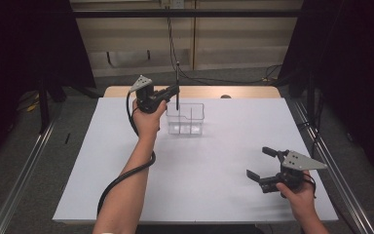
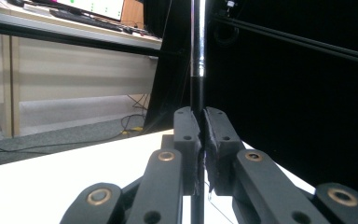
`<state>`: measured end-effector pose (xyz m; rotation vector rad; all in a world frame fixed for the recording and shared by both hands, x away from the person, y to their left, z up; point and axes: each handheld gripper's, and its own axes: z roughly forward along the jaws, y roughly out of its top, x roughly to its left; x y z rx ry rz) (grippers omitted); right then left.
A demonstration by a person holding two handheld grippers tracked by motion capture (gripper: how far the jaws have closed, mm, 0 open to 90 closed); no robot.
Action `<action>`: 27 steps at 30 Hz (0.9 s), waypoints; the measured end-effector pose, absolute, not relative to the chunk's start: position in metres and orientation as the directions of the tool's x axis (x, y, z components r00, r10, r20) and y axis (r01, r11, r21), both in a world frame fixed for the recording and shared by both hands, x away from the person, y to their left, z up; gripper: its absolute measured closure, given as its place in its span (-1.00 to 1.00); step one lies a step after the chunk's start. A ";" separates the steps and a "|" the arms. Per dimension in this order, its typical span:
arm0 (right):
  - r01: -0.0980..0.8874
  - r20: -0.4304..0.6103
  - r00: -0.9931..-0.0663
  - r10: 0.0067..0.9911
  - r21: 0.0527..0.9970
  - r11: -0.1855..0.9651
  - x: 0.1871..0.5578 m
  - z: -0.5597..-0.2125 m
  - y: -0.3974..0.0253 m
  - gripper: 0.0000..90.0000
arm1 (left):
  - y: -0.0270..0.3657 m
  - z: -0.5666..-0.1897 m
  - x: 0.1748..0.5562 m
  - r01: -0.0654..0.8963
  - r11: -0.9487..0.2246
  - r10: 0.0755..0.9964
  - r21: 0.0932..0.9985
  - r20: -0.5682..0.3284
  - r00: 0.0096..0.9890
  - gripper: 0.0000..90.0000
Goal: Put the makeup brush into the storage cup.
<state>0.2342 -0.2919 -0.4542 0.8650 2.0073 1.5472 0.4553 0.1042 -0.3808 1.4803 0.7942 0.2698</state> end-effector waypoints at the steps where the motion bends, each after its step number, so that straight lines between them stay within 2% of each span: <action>1: 0.200 0.017 -0.697 0.717 0.965 0.171 0.234 -0.454 -0.292 -1.00 | 0.104 -0.381 0.456 0.302 0.116 0.615 0.946 -0.307 0.726 0.87; 27: 0.201 0.022 -0.698 0.716 0.965 0.167 0.235 -0.455 -0.292 -1.00 | 0.090 -0.386 0.462 0.281 0.103 0.633 0.954 -0.281 0.721 0.87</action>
